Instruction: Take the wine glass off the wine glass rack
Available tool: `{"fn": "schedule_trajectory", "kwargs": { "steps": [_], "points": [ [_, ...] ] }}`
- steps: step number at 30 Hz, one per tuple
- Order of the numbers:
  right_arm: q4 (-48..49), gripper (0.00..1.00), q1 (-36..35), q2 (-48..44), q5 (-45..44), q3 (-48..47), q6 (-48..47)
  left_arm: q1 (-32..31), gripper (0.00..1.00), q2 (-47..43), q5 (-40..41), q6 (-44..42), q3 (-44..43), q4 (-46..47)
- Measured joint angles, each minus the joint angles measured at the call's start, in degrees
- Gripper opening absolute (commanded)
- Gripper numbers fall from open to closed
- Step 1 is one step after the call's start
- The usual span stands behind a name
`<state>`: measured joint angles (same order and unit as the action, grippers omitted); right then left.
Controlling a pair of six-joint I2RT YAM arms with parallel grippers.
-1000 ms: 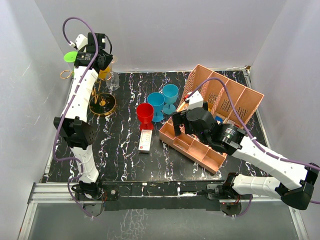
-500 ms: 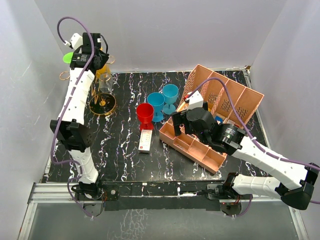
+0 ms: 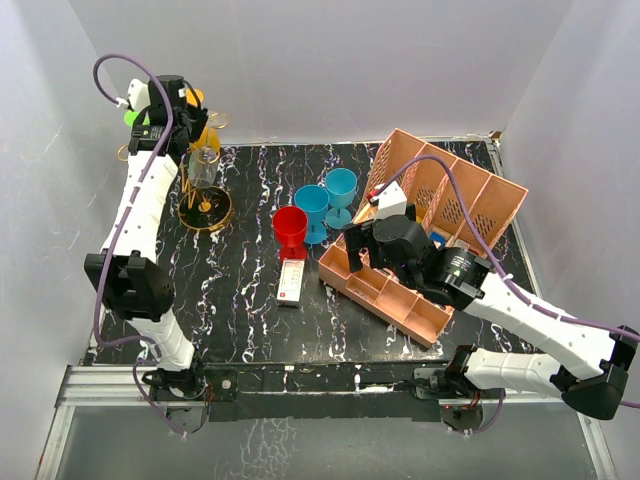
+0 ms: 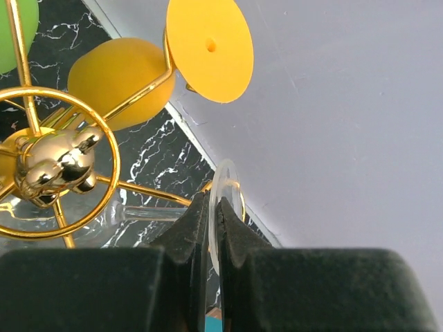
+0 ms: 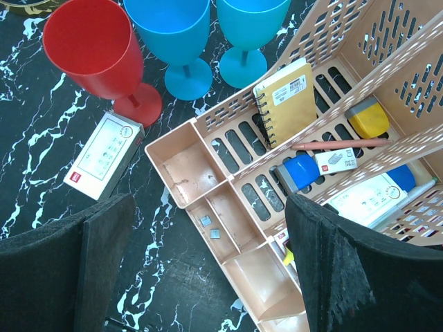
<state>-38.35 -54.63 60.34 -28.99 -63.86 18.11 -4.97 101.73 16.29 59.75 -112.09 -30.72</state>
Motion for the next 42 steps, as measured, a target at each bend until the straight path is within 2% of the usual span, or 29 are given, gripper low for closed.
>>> {"fn": "schedule_trajectory", "kwargs": {
  "steps": [7,26,37,42],
  "points": [
    [0.0,0.99,0.0,-0.7,0.0,0.0,0.02,0.81,0.0,-3.74,-1.09,2.95,6.03,4.9],
    [0.0,0.99,0.0,-1.18,0.02,0.0,0.02,2.21,0.0,-8.9,-6.08,9.99,11.45,10.56],
    [-0.02,0.99,0.0,-1.64,0.28,0.0,0.28,2.51,0.0,-12.9,-11.47,13.66,15.34,11.61],
    [-0.04,0.99,0.0,-1.77,0.72,0.0,0.92,2.6,0.0,-14.75,-16.55,15.45,18.43,15.32]
  ]
}}
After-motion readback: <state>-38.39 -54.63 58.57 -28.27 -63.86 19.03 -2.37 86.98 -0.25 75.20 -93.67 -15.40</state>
